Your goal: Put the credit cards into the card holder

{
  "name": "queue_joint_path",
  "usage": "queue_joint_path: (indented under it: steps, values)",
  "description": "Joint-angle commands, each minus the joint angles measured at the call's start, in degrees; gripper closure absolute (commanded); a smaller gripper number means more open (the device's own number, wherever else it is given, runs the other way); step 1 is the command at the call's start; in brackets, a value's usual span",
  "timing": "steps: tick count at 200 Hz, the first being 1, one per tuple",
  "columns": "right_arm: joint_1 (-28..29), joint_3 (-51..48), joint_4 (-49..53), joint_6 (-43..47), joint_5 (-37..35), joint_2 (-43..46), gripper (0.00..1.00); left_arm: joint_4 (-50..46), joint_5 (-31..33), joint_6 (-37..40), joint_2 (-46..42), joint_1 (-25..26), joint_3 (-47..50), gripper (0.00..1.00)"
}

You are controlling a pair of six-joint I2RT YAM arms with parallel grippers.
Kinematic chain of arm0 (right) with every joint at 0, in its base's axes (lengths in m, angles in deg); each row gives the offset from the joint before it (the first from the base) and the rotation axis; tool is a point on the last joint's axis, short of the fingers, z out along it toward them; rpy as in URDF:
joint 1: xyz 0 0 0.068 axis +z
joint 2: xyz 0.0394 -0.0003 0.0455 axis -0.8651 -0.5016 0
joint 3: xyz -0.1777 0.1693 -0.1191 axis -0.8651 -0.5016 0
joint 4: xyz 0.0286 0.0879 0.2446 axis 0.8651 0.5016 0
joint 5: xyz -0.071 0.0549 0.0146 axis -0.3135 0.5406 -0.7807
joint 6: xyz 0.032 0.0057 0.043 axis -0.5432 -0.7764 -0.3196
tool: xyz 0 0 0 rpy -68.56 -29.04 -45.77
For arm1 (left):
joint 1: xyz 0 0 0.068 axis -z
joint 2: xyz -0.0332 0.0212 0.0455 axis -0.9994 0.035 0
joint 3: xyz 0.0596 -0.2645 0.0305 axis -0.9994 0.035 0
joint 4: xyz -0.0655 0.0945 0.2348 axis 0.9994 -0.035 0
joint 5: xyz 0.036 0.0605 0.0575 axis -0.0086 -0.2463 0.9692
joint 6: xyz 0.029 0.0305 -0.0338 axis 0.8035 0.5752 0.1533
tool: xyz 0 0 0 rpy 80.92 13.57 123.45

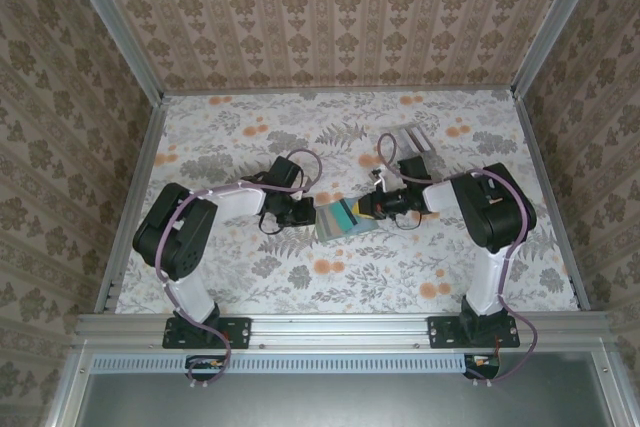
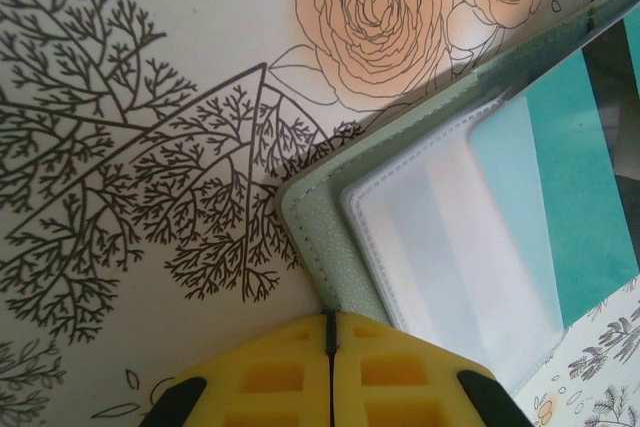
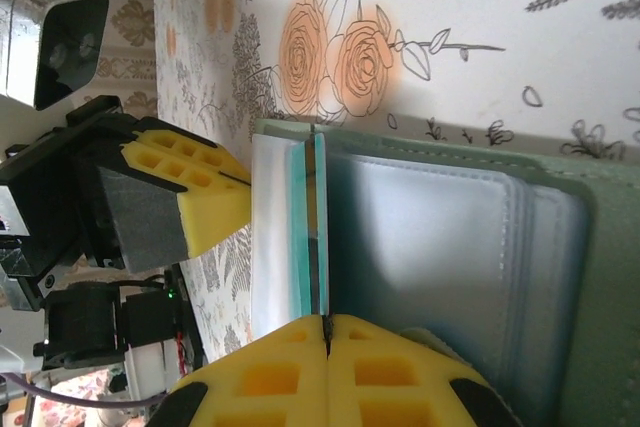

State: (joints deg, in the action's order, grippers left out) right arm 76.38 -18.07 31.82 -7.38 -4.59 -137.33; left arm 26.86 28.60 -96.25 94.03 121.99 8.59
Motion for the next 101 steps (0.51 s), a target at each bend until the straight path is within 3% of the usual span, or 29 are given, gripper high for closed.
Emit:
queue_joint_path:
  steps: [1,101]
  values:
    - [1.96,-2.75,-7.16,-4.95,-6.58,0.03,1.00,-0.57,2.30,0.70,2.36,-0.69,0.74,0.94]
    - [6.36,-7.41,-15.74,-12.40,-13.55,1.29,1.00,-0.85,2.71,0.12,2.00,-0.56,0.92,0.94]
